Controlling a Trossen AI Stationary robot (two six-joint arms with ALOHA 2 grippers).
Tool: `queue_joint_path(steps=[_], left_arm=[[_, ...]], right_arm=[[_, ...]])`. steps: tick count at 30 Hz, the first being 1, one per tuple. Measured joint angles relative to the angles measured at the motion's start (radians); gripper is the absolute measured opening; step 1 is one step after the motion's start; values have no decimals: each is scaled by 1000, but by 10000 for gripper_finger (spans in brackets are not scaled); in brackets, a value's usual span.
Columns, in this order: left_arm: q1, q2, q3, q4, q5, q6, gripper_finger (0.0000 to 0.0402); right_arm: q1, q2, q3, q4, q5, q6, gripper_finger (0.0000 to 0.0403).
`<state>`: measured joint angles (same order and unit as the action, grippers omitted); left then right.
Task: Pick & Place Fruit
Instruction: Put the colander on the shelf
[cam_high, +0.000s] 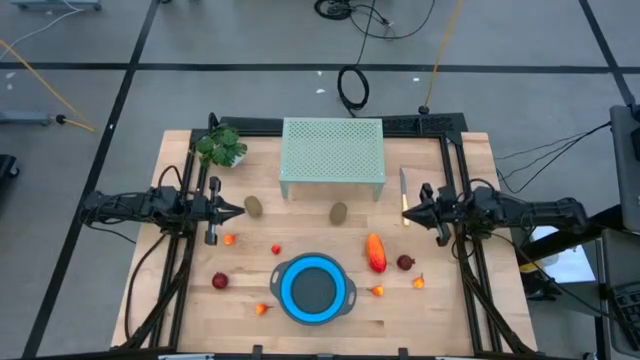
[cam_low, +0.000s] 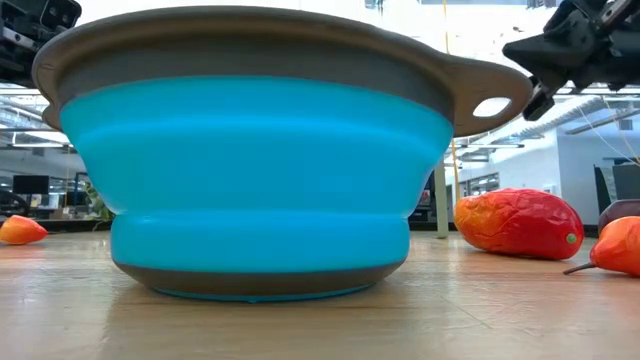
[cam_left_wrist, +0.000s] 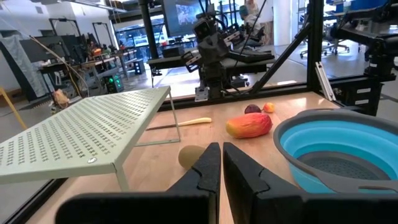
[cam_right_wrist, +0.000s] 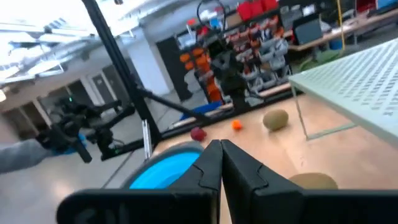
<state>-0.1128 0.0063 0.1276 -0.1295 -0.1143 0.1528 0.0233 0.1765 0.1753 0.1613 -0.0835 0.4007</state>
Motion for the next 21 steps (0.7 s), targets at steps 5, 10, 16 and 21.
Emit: queue_joint_path(steps=[5, 10, 16, 21], left_arm=[[0, 0, 0, 0, 0, 0, 21], [0, 0, 0, 0, 0, 0, 21], [0, 0, 0, 0, 0, 0, 21], [0, 0, 0, 0, 0, 0, 21]], right_arm=[[35, 165, 88, -17, -25, -4, 4], [83, 333, 195, -27, -25, -38, 4], [138, 508, 360, -189, 12, -38, 1], [175, 639, 512, -394, 40, -38, 1]])
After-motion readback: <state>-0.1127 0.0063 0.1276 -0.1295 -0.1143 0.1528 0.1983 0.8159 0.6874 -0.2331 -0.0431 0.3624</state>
